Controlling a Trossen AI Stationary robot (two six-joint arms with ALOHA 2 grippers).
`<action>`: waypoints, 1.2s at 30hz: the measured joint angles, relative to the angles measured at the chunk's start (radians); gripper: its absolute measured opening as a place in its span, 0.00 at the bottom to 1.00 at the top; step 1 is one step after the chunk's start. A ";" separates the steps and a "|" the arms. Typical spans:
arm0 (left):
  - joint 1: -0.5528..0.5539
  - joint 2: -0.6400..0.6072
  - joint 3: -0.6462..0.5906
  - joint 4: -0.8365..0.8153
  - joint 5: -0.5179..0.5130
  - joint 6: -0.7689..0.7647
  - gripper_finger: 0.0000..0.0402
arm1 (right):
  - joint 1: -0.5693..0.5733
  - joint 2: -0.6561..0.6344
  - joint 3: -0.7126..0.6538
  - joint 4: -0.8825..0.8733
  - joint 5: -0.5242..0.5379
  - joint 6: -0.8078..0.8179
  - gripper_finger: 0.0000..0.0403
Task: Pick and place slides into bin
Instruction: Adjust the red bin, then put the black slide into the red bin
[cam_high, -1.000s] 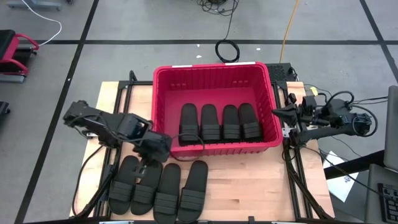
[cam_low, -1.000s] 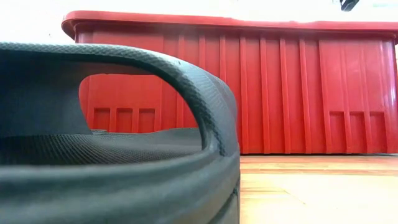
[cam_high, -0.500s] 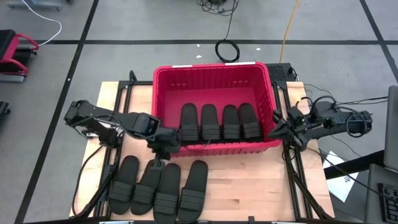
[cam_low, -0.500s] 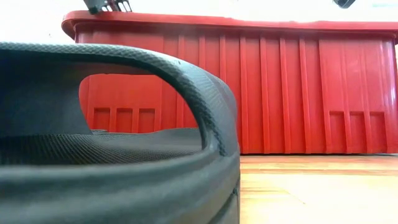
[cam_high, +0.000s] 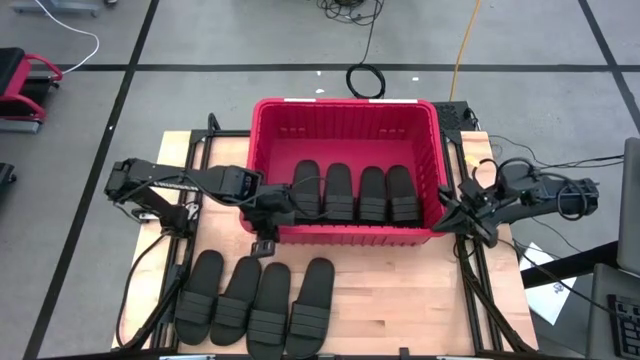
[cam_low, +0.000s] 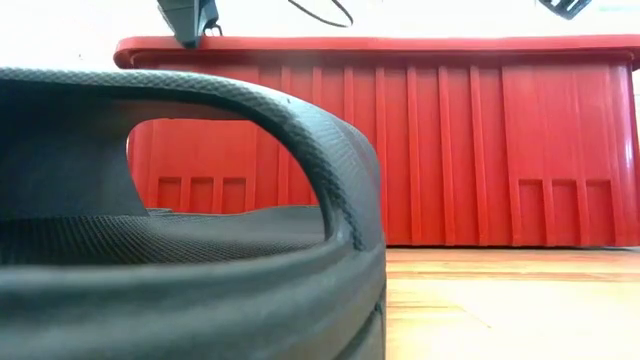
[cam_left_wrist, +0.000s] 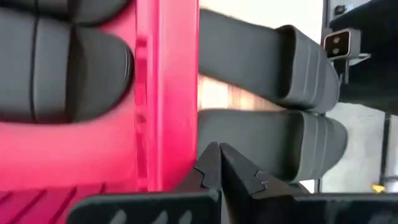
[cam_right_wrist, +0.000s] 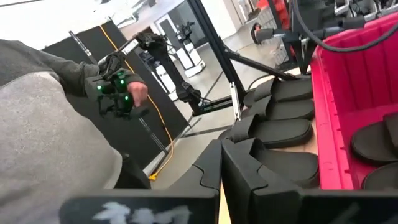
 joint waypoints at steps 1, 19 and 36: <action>-0.004 0.000 0.000 0.014 0.001 0.007 0.00 | 0.000 -0.004 0.000 0.001 0.001 -0.001 0.00; -0.124 0.000 0.137 0.308 -0.171 0.145 0.00 | 0.027 0.099 0.023 0.375 -0.039 -0.107 0.00; -0.199 -0.123 0.158 0.339 -0.570 0.078 0.00 | 0.411 0.563 0.620 -0.193 0.165 -0.364 0.00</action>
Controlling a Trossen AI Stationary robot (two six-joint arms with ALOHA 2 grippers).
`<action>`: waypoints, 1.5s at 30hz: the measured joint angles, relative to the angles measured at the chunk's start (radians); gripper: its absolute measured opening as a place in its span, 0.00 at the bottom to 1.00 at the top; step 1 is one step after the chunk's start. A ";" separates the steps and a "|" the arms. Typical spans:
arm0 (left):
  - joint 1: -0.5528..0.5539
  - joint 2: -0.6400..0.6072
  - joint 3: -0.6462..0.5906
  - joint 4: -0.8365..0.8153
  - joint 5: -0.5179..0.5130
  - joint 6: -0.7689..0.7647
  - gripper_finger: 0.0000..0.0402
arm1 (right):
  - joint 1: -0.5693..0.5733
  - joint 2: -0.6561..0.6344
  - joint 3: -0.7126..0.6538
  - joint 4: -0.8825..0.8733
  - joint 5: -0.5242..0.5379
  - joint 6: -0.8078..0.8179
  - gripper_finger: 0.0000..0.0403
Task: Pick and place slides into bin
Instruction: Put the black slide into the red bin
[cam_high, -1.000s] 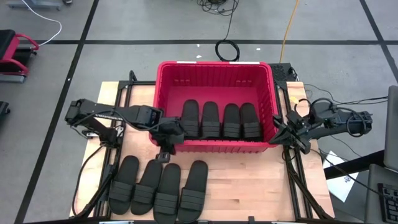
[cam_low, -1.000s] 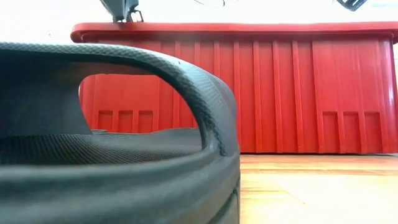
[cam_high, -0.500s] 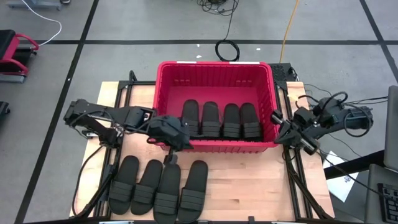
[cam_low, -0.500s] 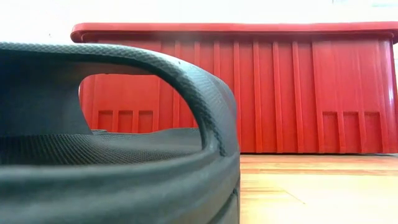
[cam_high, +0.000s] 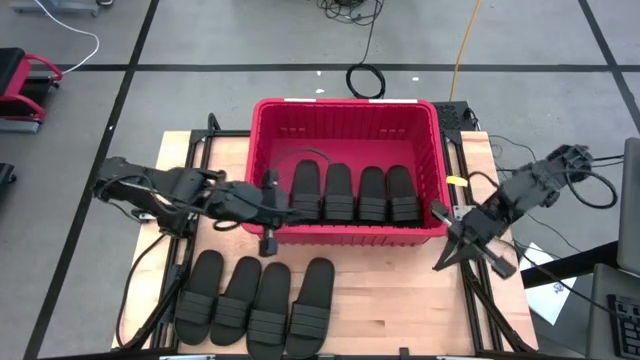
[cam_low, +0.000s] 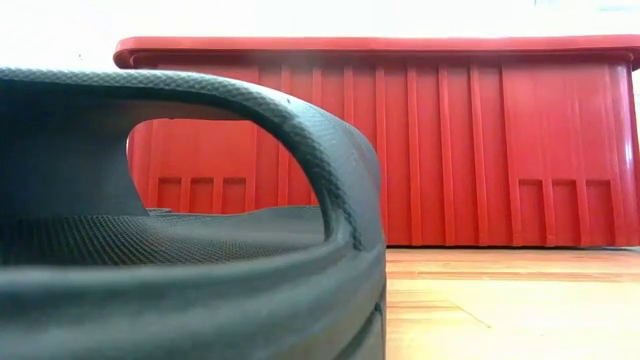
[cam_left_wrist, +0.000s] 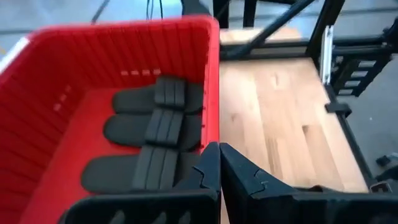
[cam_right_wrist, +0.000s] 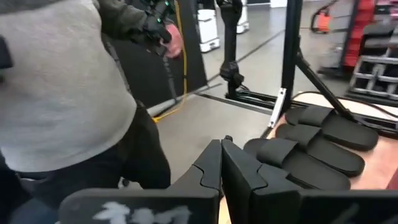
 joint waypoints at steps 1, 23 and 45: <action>-0.003 -0.018 0.000 0.003 -0.002 0.008 0.00 | 0.036 0.015 0.008 0.001 0.050 0.010 0.00; -0.182 -0.286 -0.572 0.428 0.400 -0.261 0.00 | 0.175 -0.098 -0.160 0.116 0.841 0.052 0.00; -0.174 0.329 -0.206 0.338 0.624 -0.501 0.09 | 0.176 -0.438 -0.355 0.136 0.596 -0.065 0.00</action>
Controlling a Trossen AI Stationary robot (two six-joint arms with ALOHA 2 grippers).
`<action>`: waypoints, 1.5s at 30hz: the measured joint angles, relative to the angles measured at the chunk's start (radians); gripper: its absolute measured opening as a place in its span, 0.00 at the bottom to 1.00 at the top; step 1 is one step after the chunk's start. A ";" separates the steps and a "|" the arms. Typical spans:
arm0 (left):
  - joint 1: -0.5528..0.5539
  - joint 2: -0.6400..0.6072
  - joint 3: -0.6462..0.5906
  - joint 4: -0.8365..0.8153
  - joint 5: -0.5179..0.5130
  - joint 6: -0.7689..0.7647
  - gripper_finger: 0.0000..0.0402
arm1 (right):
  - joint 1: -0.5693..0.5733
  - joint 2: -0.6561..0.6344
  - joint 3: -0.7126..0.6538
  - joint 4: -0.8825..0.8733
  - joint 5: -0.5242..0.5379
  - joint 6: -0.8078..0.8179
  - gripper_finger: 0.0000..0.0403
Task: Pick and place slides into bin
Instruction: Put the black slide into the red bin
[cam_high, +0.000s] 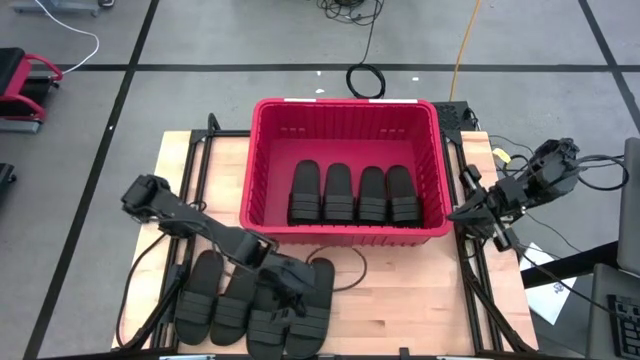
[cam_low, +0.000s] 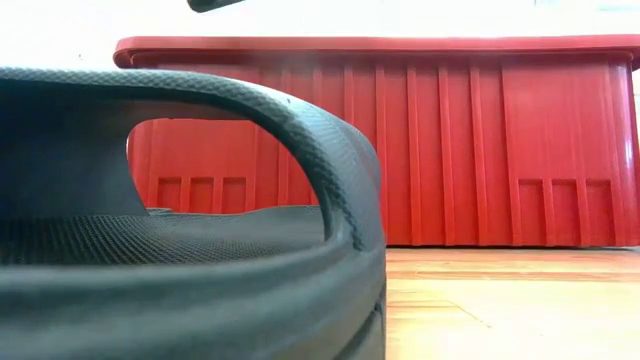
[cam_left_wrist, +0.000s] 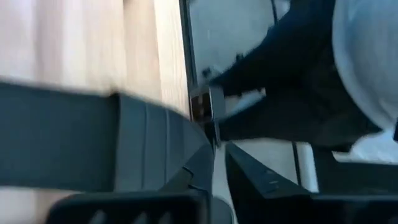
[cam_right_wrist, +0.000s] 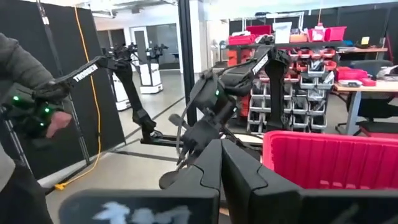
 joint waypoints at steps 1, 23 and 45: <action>0.002 0.014 0.000 -0.007 0.018 -0.001 0.12 | 0.000 -0.003 0.000 -0.007 0.000 0.004 0.00; 0.063 0.138 -0.001 -0.180 -0.030 0.250 0.78 | 0.001 0.006 0.000 -0.015 -0.049 0.106 0.00; 0.029 0.259 -0.001 0.006 0.176 0.243 0.62 | 0.000 0.006 0.000 -0.023 -0.049 0.114 0.00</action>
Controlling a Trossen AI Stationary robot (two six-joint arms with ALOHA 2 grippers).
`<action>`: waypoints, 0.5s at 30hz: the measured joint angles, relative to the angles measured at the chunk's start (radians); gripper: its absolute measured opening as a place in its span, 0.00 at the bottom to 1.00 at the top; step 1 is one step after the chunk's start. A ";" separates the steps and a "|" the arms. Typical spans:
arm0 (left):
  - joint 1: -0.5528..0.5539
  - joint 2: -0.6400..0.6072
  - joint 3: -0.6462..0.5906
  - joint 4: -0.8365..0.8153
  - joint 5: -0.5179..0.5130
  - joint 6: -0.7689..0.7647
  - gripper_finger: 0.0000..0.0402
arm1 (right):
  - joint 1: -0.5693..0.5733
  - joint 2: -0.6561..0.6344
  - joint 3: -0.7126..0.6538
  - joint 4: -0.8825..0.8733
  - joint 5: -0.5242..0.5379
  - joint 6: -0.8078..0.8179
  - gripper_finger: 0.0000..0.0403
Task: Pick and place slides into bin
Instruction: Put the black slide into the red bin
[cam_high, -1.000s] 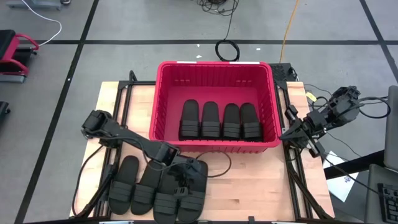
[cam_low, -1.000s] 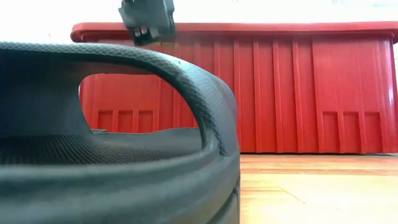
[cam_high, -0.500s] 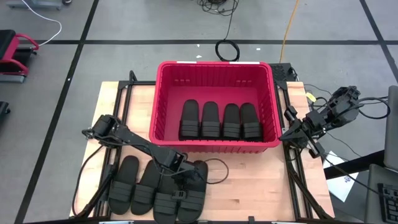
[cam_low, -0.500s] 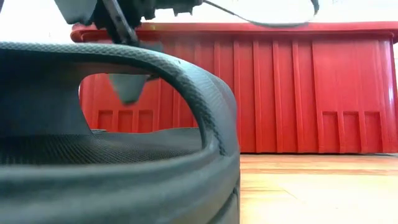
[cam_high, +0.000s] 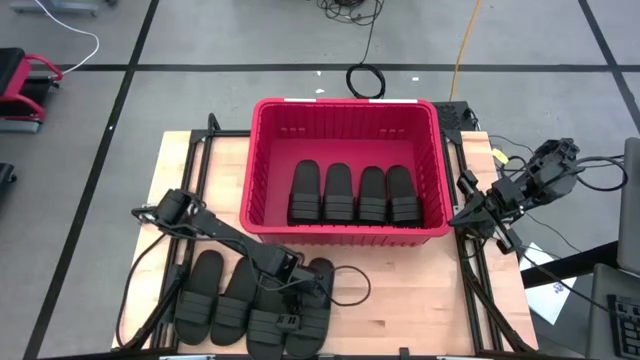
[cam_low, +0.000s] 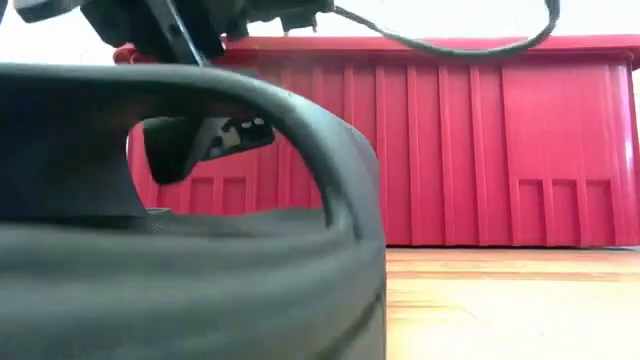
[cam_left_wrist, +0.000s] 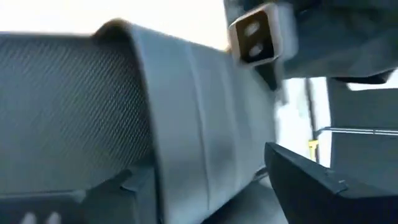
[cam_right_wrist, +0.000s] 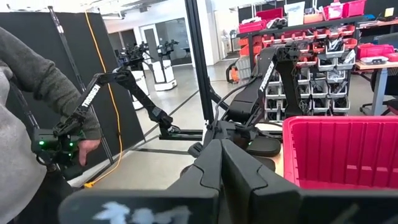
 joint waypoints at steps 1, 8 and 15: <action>0.000 0.002 0.001 0.017 0.016 0.010 0.59 | 0.000 0.000 0.000 -0.001 0.000 0.000 0.00; 0.003 -0.002 0.001 0.018 0.101 0.022 0.09 | 0.000 0.000 0.000 -0.010 -0.001 -0.002 0.00; -0.003 -0.127 0.056 -0.004 0.109 -0.022 0.01 | 0.000 0.000 0.000 0.013 -0.002 -0.002 0.00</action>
